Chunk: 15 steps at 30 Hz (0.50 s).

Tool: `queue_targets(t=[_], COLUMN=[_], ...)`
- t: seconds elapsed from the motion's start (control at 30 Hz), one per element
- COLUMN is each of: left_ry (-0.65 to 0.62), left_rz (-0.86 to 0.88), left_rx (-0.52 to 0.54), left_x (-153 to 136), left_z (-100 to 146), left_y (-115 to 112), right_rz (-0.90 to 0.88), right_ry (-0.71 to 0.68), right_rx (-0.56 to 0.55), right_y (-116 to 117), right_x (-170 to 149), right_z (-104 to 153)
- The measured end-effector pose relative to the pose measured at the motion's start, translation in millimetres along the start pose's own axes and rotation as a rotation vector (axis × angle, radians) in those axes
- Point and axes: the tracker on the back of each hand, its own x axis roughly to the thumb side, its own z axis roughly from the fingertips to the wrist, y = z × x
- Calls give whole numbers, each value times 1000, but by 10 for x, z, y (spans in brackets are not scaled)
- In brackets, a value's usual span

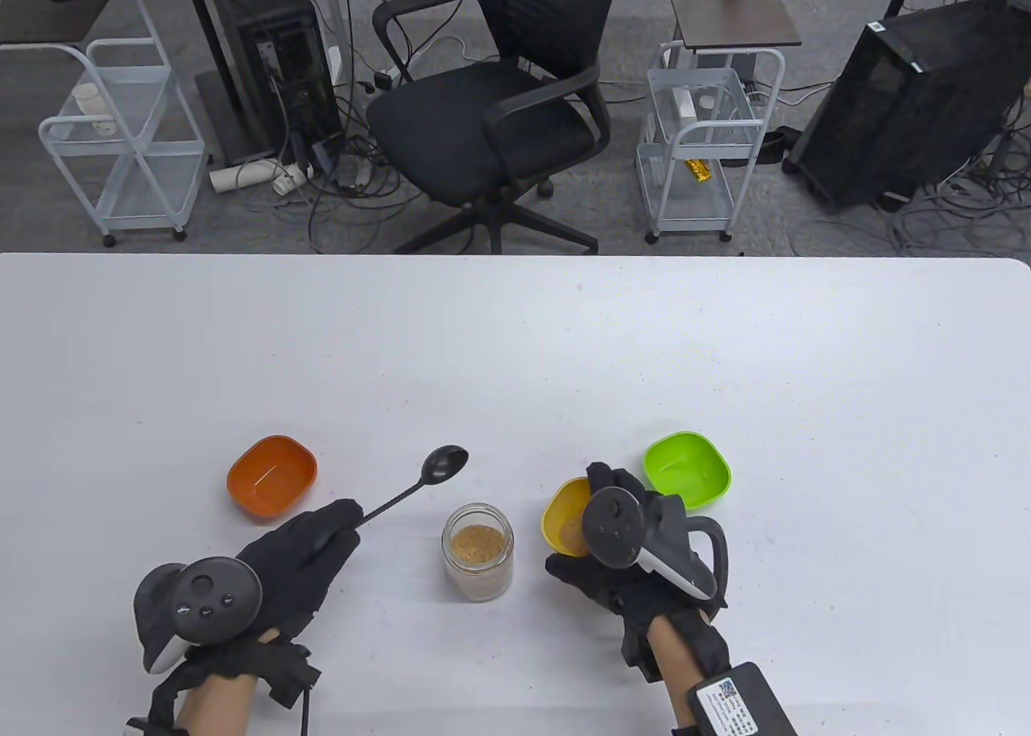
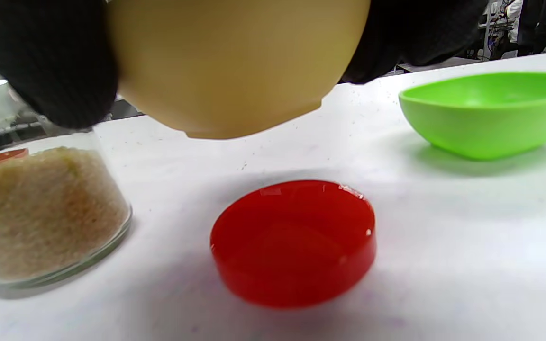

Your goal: Scoop brown sugar granules from jar into dishes

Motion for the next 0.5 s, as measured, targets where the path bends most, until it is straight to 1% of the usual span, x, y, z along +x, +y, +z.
queue_targets(t=[0.1,0.23,0.37,0.5], left_ry=[6,24,47,60], left_rz=[-5,-10,-15,-18], left_rx=[8,15,21,29], left_x=[-1,-19,-48,-58], left_z=[14,42,69,82], left_y=[1,-2,-2,6], right_rz=[21,24,60,57], right_ry=[6,16,25,38], right_rx=[13,28,30,33], right_y=[-104,-214,-235,-181], right_x=[44,120,177,194], right_z=[-163,-463,-768,-1019])
